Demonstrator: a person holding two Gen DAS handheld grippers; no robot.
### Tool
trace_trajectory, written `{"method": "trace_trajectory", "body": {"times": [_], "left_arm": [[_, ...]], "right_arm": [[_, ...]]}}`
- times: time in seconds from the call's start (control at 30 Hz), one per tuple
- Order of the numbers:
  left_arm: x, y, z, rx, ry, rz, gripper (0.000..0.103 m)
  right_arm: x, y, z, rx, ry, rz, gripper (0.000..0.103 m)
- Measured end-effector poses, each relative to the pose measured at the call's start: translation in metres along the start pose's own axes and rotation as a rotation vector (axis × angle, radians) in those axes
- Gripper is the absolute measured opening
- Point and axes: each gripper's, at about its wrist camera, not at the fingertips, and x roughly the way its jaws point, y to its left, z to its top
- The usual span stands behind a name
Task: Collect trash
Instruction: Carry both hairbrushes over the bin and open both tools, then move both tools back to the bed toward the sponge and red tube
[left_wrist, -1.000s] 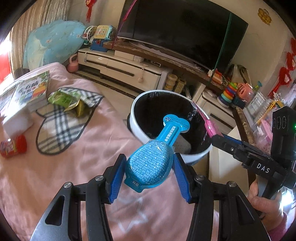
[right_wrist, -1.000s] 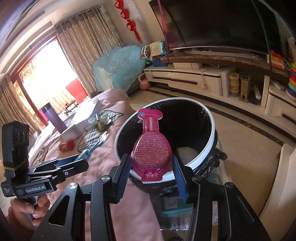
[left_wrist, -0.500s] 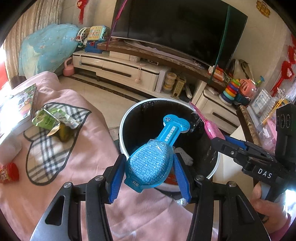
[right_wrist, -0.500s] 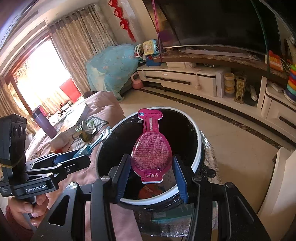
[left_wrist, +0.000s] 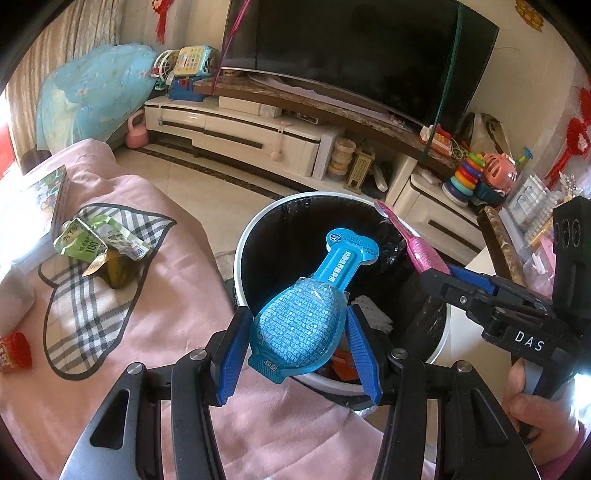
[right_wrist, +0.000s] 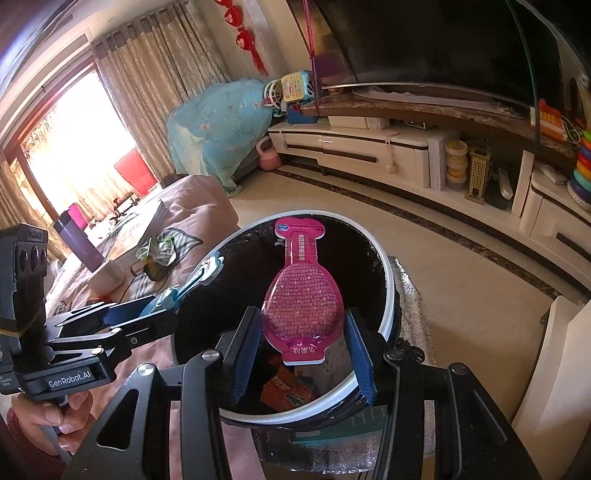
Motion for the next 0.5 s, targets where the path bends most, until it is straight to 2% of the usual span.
{"method": "trace_trajectory", "body": {"times": [0.17, 0.23, 0.27, 0.4, 0.5], "left_arm": [[0.004, 0.0, 0.005, -0.013, -0.003, 0.001, 0.052], [0.005, -0.001, 0.006, -0.016, -0.001, -0.002, 0.059], [0.005, -0.001, 0.006, -0.018, 0.0, 0.002, 0.061], [-0.006, -0.001, -0.001, -0.009, -0.024, 0.004, 0.072], [-0.017, 0.007, -0.012, -0.025, -0.037, -0.003, 0.078]], "right_arm": [[0.001, -0.001, 0.002, 0.001, 0.002, 0.003, 0.049], [0.002, -0.003, 0.003, 0.008, 0.0, 0.005, 0.05], [0.004, -0.004, 0.005, 0.015, 0.001, 0.006, 0.055], [-0.001, -0.005, 0.006, 0.04, -0.017, 0.007, 0.062], [-0.009, -0.001, 0.004, 0.049, -0.042, 0.018, 0.073]]}}
